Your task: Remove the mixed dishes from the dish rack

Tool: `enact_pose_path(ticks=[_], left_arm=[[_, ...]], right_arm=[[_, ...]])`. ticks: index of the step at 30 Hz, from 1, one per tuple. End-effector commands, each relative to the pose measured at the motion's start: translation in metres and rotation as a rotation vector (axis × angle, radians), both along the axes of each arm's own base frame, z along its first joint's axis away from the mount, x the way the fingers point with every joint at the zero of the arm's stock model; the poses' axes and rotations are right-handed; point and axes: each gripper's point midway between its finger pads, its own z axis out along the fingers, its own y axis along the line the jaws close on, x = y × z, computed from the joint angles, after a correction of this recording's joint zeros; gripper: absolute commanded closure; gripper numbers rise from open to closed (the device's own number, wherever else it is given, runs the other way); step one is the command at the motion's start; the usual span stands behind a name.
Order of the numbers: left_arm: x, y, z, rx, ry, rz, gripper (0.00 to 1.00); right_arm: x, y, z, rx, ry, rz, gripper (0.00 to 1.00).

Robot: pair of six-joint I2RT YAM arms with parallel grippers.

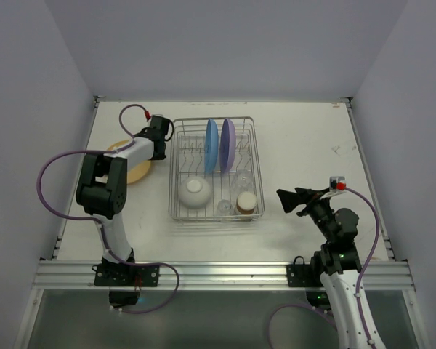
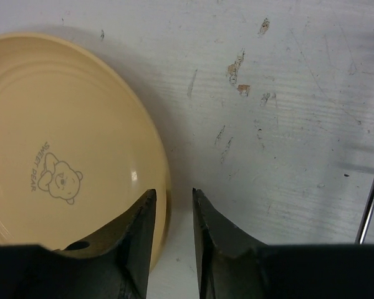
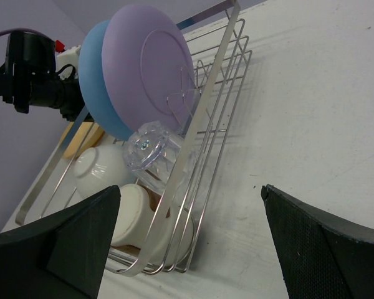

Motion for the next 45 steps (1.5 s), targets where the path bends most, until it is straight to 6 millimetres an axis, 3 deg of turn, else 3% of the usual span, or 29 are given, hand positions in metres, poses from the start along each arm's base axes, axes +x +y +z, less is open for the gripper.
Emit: enact_pose_path(ticks=[1, 6, 9, 10, 15, 16, 23, 30, 32, 36, 39, 40, 42, 45], left_arm=[[0.021, -0.006, 0.020, -0.049, -0.091, 0.008, 0.65], [0.017, -0.006, 0.036, -0.062, -0.123, 0.017, 0.62], [0.015, -0.008, 0.050, -0.096, -0.172, 0.021, 0.62], [0.016, -0.009, 0.063, -0.114, -0.216, 0.023, 0.61], [0.005, -0.016, 0.081, -0.195, -0.297, 0.025, 0.60], [0.003, -0.016, 0.093, -0.208, -0.330, 0.026, 0.59], [-0.016, -0.019, 0.120, -0.248, -0.386, -0.015, 0.48], [-0.038, -0.035, 0.165, -0.337, -0.498, -0.143, 0.34], [-0.042, -0.038, 0.169, -0.353, -0.510, -0.164, 0.31], [-0.053, -0.056, 0.191, -0.432, -0.551, -0.259, 0.24], [-0.063, -0.077, 0.207, -0.525, -0.613, -0.377, 0.13], [-0.067, -0.081, 0.208, -0.545, -0.632, -0.401, 0.00], [-0.072, -0.090, 0.224, -0.583, -0.688, -0.456, 0.00], [-0.077, -0.099, 0.232, -0.621, -0.699, -0.511, 0.00]], right_arm=[[0.001, 0.001, 0.007, 0.002, -0.033, 0.009, 0.01], [0.000, 0.002, 0.008, 0.002, -0.036, 0.011, 0.01], [0.000, 0.002, 0.008, 0.004, -0.036, 0.011, 0.01], [0.001, 0.001, 0.007, 0.002, -0.034, 0.009, 0.01], [0.000, 0.002, 0.008, 0.004, -0.035, 0.011, 0.01], [0.000, 0.002, 0.008, 0.004, -0.035, 0.011, 0.01], [0.000, 0.002, 0.008, 0.004, -0.038, 0.011, 0.01], [0.000, 0.001, 0.008, 0.005, -0.033, 0.003, 0.01], [0.001, 0.000, 0.008, 0.005, -0.030, 0.002, 0.01], [0.001, 0.001, 0.007, 0.004, -0.019, 0.003, 0.01], [0.000, 0.001, 0.008, 0.001, -0.027, 0.008, 0.01], [0.000, 0.001, 0.008, 0.000, -0.026, 0.005, 0.01], [0.000, 0.000, 0.008, 0.003, -0.027, -0.001, 0.01], [0.001, -0.001, 0.008, 0.003, -0.027, -0.005, 0.01]])
